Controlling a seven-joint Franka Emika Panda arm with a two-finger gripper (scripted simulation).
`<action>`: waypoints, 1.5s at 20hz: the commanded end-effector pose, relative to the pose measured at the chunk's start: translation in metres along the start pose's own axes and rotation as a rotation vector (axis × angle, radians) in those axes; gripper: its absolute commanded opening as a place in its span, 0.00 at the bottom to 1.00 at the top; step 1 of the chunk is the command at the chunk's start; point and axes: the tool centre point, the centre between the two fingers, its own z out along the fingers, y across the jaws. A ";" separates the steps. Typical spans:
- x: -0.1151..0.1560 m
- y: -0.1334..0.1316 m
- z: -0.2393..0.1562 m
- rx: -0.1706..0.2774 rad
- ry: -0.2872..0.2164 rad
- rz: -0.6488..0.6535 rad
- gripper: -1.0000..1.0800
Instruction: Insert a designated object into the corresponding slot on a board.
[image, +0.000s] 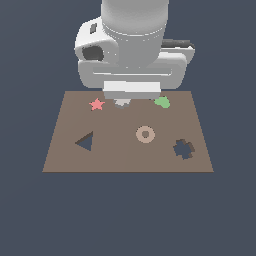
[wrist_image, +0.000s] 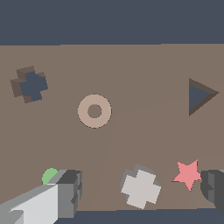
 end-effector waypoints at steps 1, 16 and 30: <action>-0.006 0.003 0.008 0.001 0.001 0.026 0.96; -0.068 0.027 0.087 0.009 0.015 0.282 0.96; -0.081 0.028 0.107 0.012 0.018 0.343 0.96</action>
